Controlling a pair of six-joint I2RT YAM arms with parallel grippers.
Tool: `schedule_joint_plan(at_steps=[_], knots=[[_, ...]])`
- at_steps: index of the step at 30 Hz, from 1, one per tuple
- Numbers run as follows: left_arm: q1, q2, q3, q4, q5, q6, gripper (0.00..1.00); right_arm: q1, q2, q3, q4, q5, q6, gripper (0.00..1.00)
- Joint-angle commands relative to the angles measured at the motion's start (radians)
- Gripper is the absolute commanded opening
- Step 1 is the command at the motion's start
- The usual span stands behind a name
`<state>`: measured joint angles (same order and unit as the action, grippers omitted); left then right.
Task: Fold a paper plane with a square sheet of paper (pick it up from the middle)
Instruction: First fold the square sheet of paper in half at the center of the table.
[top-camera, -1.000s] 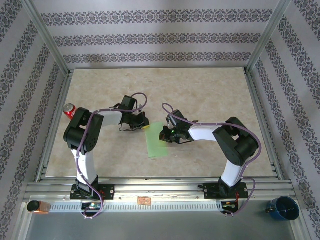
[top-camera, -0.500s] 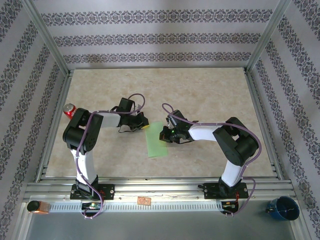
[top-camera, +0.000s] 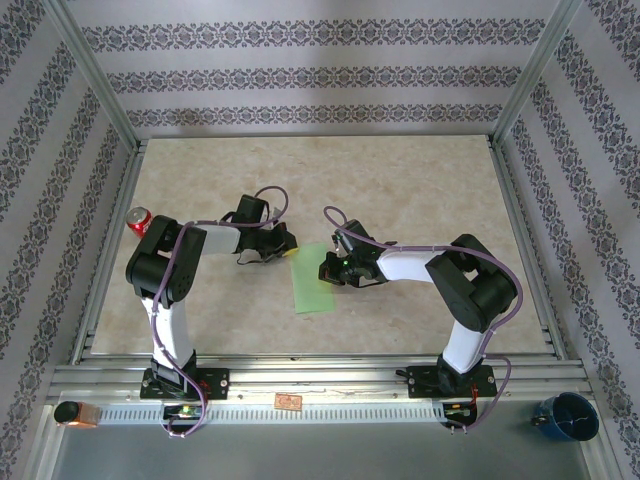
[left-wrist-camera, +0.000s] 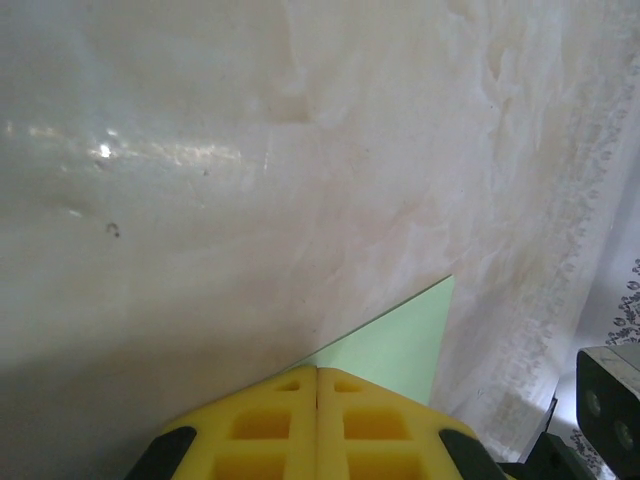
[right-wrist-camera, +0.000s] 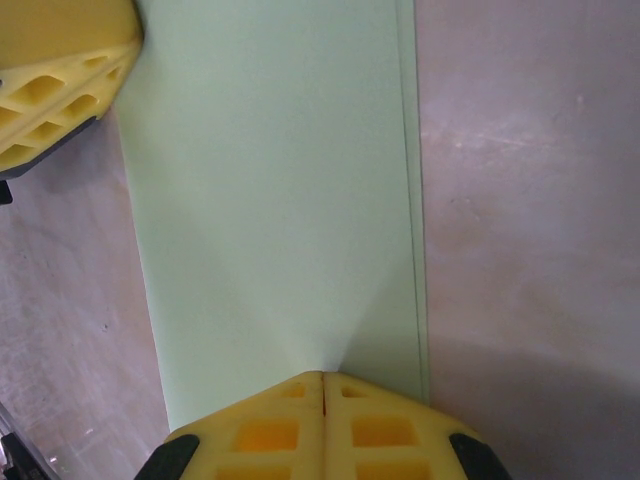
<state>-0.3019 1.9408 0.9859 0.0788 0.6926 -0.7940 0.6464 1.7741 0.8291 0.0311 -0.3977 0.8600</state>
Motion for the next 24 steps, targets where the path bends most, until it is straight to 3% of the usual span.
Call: schedule_joint_plan(at_steps=[1, 16, 24], knots=[[0.057, 0.038, 0.009, -0.027, -0.145, -0.008, 0.03, 0.009, 0.027, -0.048, -0.155, 0.069, -0.013, 0.00], [0.067, 0.012, 0.064, -0.110, -0.134, -0.019, 0.06, 0.010, 0.010, -0.058, -0.146, 0.067, -0.006, 0.00], [0.043, -0.137, 0.032, -0.140, -0.122, -0.023, 0.08, 0.011, 0.011, -0.051, -0.143, 0.065, -0.003, 0.00]])
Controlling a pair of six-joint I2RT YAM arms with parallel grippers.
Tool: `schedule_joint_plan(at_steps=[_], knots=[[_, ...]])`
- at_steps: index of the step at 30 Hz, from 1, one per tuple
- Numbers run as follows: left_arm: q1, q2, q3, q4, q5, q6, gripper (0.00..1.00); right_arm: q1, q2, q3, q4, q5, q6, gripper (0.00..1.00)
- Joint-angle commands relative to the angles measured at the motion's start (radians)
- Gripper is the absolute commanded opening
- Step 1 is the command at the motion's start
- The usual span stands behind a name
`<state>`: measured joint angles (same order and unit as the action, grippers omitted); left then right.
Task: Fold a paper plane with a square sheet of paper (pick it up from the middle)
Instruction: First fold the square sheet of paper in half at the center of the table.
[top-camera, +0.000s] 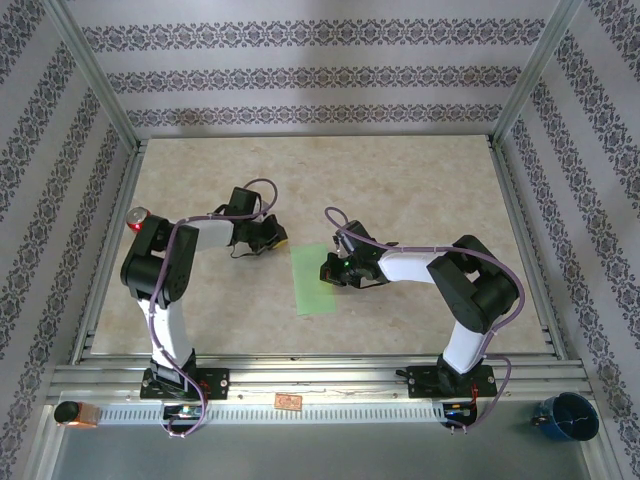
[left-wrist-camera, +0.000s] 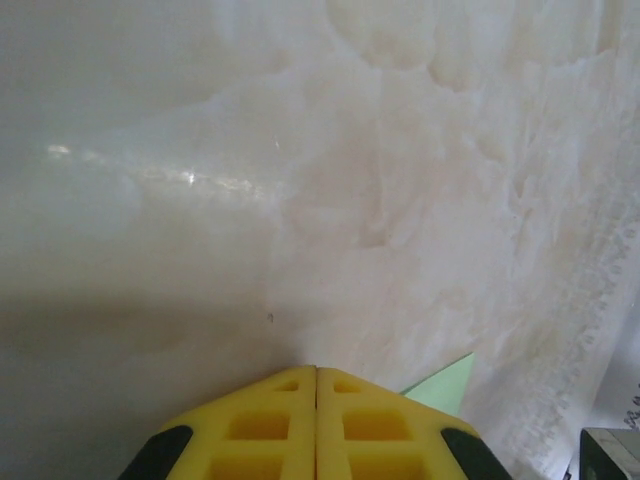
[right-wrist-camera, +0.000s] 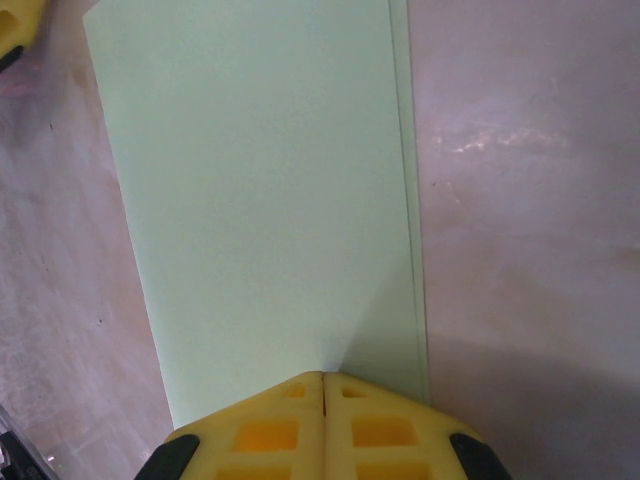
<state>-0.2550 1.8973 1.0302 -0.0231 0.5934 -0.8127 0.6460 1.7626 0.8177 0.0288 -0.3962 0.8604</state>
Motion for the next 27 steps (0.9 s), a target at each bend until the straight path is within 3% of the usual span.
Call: schedule_joint_plan(at_steps=[1, 6, 13, 27], knots=[[-0.016, -0.116, -0.027, -0.044, -0.024, -0.003, 0.08, 0.011, 0.023, -0.040, -0.141, 0.065, -0.002, 0.00], [-0.089, -0.204, -0.122, -0.041, -0.014, -0.014, 0.08, 0.011, 0.024, -0.034, -0.142, 0.065, -0.001, 0.00], [-0.204, -0.215, -0.244, 0.032, 0.069, -0.041, 0.08, 0.011, 0.028, -0.034, -0.132, 0.063, 0.006, 0.00], [-0.225, -0.222, -0.422, 0.105, 0.041, -0.032, 0.08, 0.011, 0.038, -0.037, -0.135, 0.062, 0.006, 0.00]])
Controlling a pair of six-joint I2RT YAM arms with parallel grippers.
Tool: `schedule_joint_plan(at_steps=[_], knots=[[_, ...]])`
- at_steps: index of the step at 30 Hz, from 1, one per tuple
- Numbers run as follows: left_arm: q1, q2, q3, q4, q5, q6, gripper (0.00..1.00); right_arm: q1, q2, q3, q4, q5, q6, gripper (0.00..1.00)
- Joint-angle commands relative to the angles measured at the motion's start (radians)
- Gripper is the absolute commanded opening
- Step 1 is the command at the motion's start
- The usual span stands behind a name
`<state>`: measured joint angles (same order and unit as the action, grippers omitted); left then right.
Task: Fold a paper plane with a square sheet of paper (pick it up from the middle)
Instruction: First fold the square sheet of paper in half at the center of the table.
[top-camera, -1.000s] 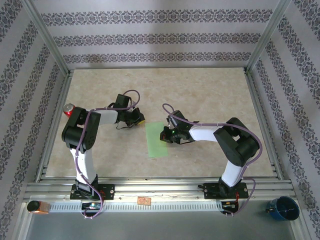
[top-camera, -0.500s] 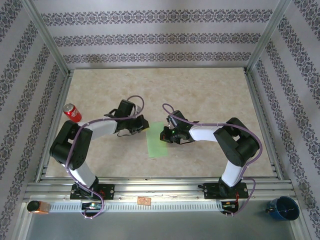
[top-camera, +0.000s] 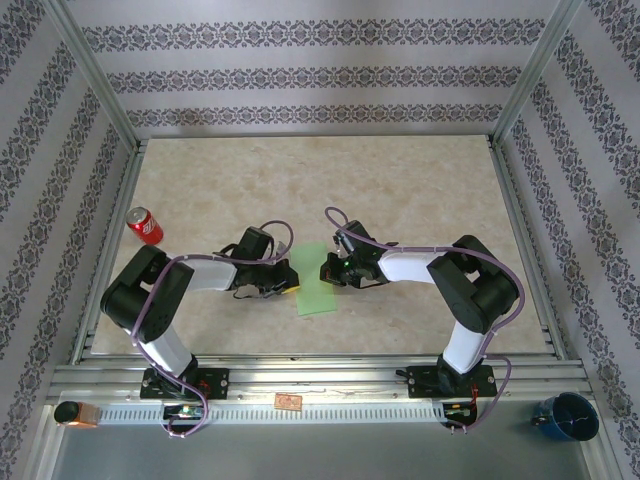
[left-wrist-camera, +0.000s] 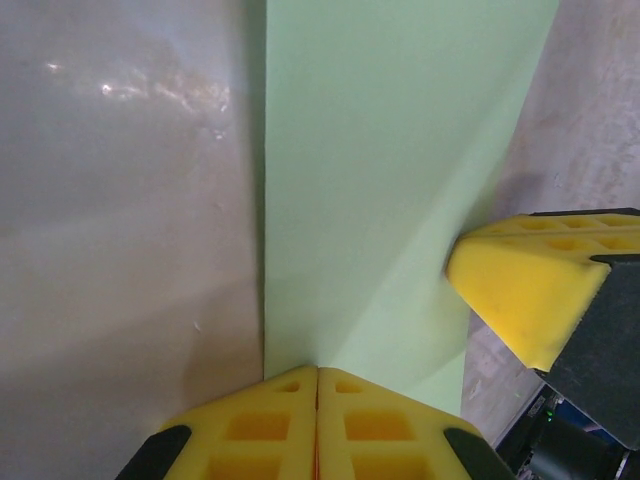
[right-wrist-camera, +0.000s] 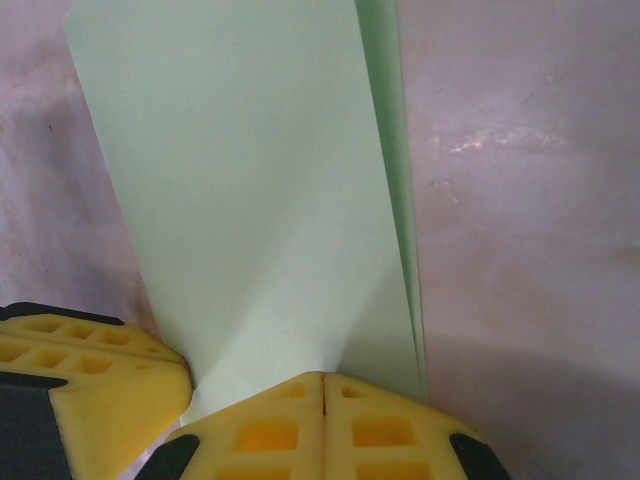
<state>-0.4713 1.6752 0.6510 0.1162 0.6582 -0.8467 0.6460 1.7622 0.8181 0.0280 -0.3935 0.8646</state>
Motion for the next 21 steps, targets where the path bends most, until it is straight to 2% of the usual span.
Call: schedule_joint_plan(at_steps=[1, 8, 15, 21], knots=[[-0.010, -0.021, -0.045, -0.023, -0.012, -0.003, 0.09, 0.011, 0.038, -0.036, -0.135, 0.059, 0.000, 0.00], [-0.035, -0.139, 0.008, -0.065, 0.026, -0.002, 0.10, 0.011, 0.039, -0.033, -0.137, 0.064, 0.000, 0.00], [-0.079, -0.083, -0.051, 0.069, 0.077, -0.070, 0.10, 0.011, 0.040, -0.030, -0.141, 0.065, -0.002, 0.00], [-0.094, -0.060, -0.099, 0.045, 0.021, -0.055, 0.09, 0.009, 0.040, -0.034, -0.140, 0.068, -0.004, 0.00]])
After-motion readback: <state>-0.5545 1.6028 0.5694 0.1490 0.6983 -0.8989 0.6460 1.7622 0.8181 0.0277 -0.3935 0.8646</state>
